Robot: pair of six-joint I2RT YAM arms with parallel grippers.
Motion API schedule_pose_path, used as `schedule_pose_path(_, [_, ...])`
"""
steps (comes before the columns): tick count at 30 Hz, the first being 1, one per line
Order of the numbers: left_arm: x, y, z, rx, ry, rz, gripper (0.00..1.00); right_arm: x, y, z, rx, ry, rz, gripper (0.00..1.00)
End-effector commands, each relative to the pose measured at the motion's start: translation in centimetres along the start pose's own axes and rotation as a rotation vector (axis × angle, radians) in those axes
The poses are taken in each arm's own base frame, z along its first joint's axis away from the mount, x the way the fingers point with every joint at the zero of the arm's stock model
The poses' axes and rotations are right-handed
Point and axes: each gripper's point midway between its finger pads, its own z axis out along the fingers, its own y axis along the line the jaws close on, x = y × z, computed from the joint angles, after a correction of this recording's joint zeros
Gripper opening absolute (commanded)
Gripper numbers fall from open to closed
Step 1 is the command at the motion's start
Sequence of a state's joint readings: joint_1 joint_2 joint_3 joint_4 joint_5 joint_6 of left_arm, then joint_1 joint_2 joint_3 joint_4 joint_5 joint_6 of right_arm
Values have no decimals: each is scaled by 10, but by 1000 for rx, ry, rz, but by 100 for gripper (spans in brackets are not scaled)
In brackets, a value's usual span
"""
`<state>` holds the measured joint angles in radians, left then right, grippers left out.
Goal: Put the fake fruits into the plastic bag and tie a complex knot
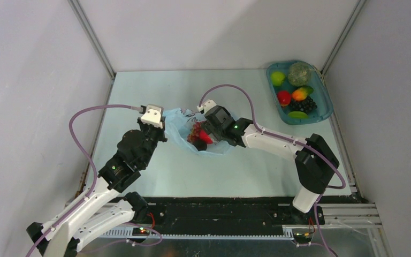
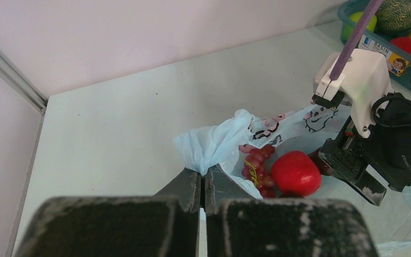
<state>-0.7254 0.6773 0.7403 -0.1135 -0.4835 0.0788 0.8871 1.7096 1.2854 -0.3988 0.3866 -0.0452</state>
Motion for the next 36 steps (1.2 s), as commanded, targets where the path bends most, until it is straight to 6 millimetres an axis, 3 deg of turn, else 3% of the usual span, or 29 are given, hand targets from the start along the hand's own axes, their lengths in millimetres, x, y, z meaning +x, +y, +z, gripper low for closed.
schedule_pose_path(1, [-9,0,0,3,-38,-33,0,-32,1,-15,-24,-92,46,72])
schedule_pose_path(3, [-10,-1,0,5,-39,-33,0,-43,7,-25,-82,-131,67,72])
schedule_pose_path(6, [-9,-1,0,4,-37,-32,0,-63,11,-53,-166,-206,116,81])
schedule_pose_path(9, [-9,-1,0,4,-36,-32,0,-78,10,-85,-253,-261,201,84])
schedule_pose_path(12, [-8,-1,0,3,-34,-31,0,-80,5,-106,-288,-278,242,84])
schedule_pose_path(16, [-7,-1,1,3,-32,-29,0,-65,-4,-121,-249,-216,302,82])
schedule_pose_path(22, [-7,-4,2,13,-30,-33,0,-41,-1,-117,-148,-105,257,75])
schedule_pose_path(29, [-9,-3,1,12,-34,-35,0,-36,14,-106,-98,-59,138,69])
schedule_pose_path(36, [-10,-1,-1,6,-38,-34,0,-28,21,-81,-10,-5,-3,67])
